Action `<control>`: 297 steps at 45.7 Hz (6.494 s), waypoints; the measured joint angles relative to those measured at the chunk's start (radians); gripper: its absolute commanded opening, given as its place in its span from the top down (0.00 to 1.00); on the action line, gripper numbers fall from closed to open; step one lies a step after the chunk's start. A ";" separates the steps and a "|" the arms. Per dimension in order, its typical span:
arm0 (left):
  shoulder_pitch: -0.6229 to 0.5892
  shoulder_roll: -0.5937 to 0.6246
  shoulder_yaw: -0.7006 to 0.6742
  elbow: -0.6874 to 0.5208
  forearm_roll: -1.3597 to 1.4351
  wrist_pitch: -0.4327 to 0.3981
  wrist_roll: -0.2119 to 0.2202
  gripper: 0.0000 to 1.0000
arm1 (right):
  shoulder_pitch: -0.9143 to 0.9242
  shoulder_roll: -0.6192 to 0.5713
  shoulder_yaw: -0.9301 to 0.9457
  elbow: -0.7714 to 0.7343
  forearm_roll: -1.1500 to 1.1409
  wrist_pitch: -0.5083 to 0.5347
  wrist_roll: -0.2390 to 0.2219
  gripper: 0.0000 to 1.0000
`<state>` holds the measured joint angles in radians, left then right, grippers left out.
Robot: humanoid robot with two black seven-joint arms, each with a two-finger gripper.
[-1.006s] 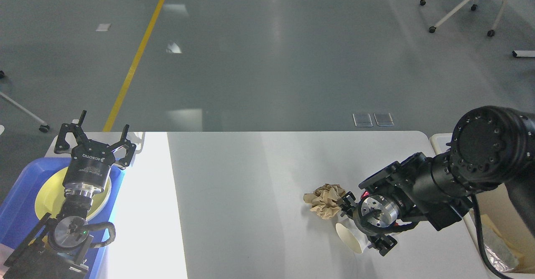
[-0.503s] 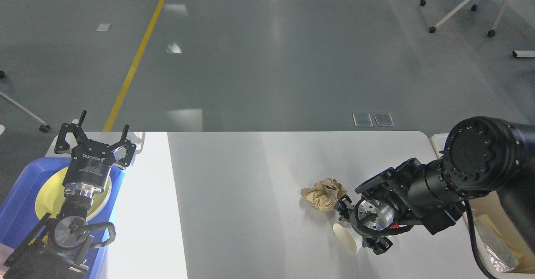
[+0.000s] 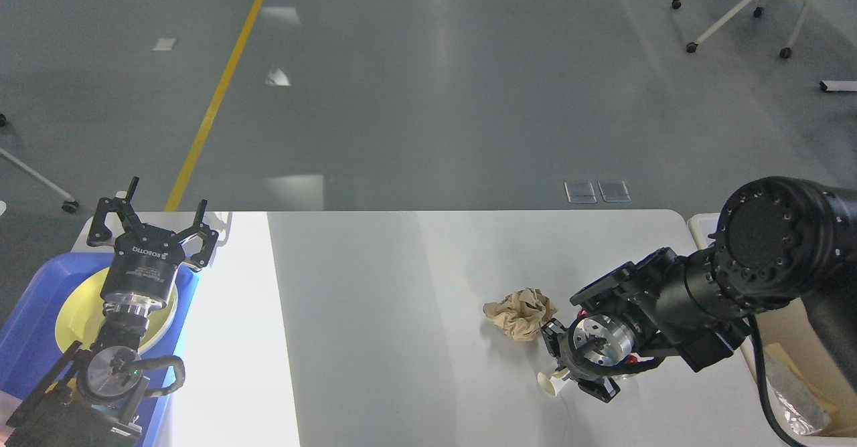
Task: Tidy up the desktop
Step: 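Close the right gripper on the white cone cup, then lift the cone cup and carry it into the white bin, then release the cone cup in the bin and raise the right gripper, then move the right gripper over the crumpled brown paper and lower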
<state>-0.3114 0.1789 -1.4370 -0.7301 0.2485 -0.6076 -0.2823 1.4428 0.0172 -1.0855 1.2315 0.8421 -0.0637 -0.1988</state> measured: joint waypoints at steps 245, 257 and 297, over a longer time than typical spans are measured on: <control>0.000 -0.001 0.001 0.000 0.000 0.000 -0.002 0.03 | 0.982 -0.327 -0.153 0.466 -0.856 0.716 -0.121 0.00; 0.000 -0.001 0.001 0.000 0.000 0.000 0.000 0.03 | 0.976 -0.312 -0.128 0.449 -0.830 0.711 -0.099 0.00; 0.000 -0.001 0.001 0.000 0.000 0.000 0.000 0.03 | 0.322 -0.103 0.036 -0.041 -0.332 0.489 -0.107 0.00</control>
<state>-0.3114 0.1779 -1.4362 -0.7302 0.2485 -0.6079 -0.2822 1.7644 -0.0859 -1.0490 1.1903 0.5101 0.4252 -0.3055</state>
